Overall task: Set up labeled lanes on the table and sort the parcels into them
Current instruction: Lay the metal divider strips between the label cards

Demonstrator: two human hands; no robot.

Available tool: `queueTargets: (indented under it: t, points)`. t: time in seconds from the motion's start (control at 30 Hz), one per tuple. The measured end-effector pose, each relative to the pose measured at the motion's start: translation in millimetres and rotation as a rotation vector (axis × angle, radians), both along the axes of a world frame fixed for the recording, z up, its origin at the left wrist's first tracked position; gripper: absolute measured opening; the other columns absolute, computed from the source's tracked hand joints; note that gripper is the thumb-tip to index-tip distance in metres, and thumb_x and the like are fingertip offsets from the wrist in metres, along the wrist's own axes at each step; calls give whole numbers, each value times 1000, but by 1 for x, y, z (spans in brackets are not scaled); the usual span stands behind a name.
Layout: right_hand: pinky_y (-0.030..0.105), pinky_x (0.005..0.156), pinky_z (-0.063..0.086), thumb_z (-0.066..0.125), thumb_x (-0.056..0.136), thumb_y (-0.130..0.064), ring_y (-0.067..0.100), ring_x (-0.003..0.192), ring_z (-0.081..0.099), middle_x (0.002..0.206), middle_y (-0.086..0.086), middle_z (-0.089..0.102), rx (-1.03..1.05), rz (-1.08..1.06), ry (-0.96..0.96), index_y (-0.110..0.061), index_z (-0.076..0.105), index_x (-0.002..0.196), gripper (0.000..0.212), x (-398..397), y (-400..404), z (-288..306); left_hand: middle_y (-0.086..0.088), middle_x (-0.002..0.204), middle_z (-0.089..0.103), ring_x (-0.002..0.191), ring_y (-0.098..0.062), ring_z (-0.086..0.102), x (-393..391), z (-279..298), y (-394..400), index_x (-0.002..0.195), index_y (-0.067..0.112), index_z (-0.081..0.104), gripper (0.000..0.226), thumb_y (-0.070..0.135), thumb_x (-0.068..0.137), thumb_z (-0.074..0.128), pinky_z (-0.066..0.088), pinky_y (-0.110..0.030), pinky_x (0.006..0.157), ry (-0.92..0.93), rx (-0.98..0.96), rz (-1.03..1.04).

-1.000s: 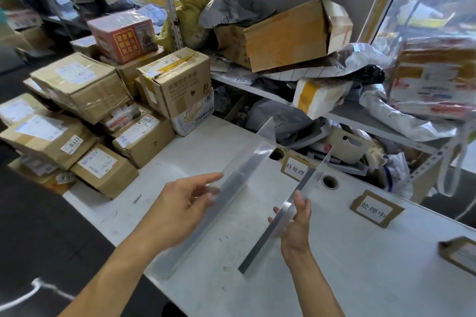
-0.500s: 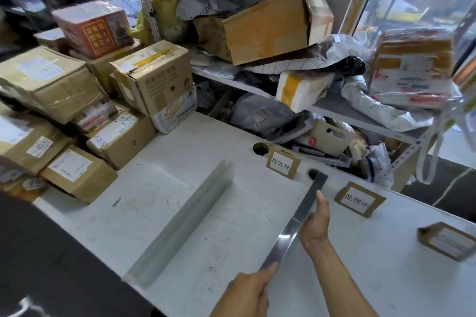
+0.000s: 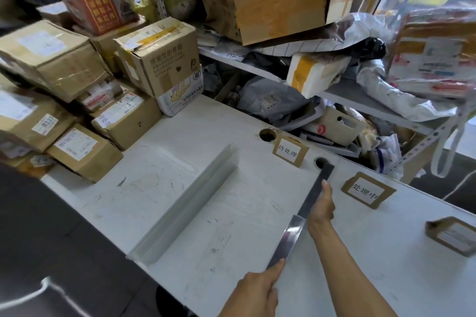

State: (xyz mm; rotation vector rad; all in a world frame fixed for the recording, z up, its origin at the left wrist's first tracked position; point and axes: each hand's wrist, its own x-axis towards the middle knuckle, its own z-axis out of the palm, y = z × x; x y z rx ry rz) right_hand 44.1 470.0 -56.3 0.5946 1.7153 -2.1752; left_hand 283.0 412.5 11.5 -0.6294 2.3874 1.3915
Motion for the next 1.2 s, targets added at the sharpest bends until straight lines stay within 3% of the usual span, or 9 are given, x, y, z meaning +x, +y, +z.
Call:
queueTargets:
  t: [0.07, 0.13, 0.23, 0.33, 0.53, 0.67, 0.8, 1.03, 1.2]
  points:
    - [42, 113, 39, 74, 68, -75, 29, 133, 52, 137, 2, 58, -71, 25, 5, -31, 53, 132, 80, -4, 5, -11, 22, 152, 46, 140, -5, 44, 2, 1, 1, 134, 81, 22, 57, 42, 100, 47, 14, -8, 110, -13, -8, -27]
    - [44, 101, 45, 75, 57, -81, 33, 127, 55, 126, 8, 61, -87, 84, -6, -28, 59, 119, 83, -10, 11, -27, 24, 146, 52, 135, 2, 47, 6, 1, -2, 132, 81, 26, 62, 35, 98, 49, 19, 3, 103, -17, 46, -39]
    - [37, 78, 50, 63, 77, -63, 28, 94, 63, 98, 9, 64, -91, 99, 15, -21, 61, 102, 49, -9, 11, -10, 20, 136, 61, 123, 2, 56, 7, 0, -1, 133, 80, 27, 61, 35, 99, 51, 29, 0, 104, -8, 82, -52]
    - [37, 75, 50, 61, 78, -60, 24, 85, 64, 92, 7, 65, -89, 132, 40, -20, 62, 100, 46, -11, 11, -7, 19, 137, 60, 117, 0, 59, 6, -4, 1, 141, 71, 27, 60, 39, 99, 53, 39, -17, 112, -59, 119, -65]
    - [29, 62, 50, 38, 106, -45, 18, 67, 64, 73, 2, 65, -139, 145, 3, -19, 61, 88, 39, -13, 10, -2, 21, 143, 55, 118, 3, 58, 4, -7, -3, 142, 68, 31, 57, 42, 98, 55, 36, -17, 112, -95, 147, -92]
    - [32, 70, 52, 44, 101, -53, 20, 80, 65, 88, 5, 64, -103, 123, 30, -16, 57, 115, 41, -16, 11, 3, 21, 145, 53, 120, 1, 56, 4, -6, -3, 145, 66, 29, 58, 43, 99, 56, 35, -21, 115, -123, 174, -83]
    - [32, 71, 53, 42, 105, -53, 20, 80, 65, 89, 4, 64, -112, 144, 41, -17, 56, 116, 40, -13, 13, 0, 21, 150, 48, 126, -2, 53, 3, -1, -2, 150, 58, 31, 60, 43, 99, 60, 33, -24, 117, -141, 202, -71]
    - [47, 92, 56, 52, 92, -68, 39, 111, 64, 115, 21, 68, -83, 202, 67, -10, 61, 127, 68, -6, 25, -9, 19, 150, 46, 125, -1, 52, 7, 6, -1, 155, 49, 29, 66, 48, 96, 59, 39, -22, 110, -76, 115, -142]
    - [62, 113, 41, 64, 77, -80, 44, 135, 51, 145, 27, 52, -105, 209, 107, -15, 54, 145, 95, 8, 31, -12, 18, 154, 41, 131, -3, 48, 10, 0, 1, 157, 44, 26, 69, 55, 96, 56, 37, -25, 113, -43, 75, -183]
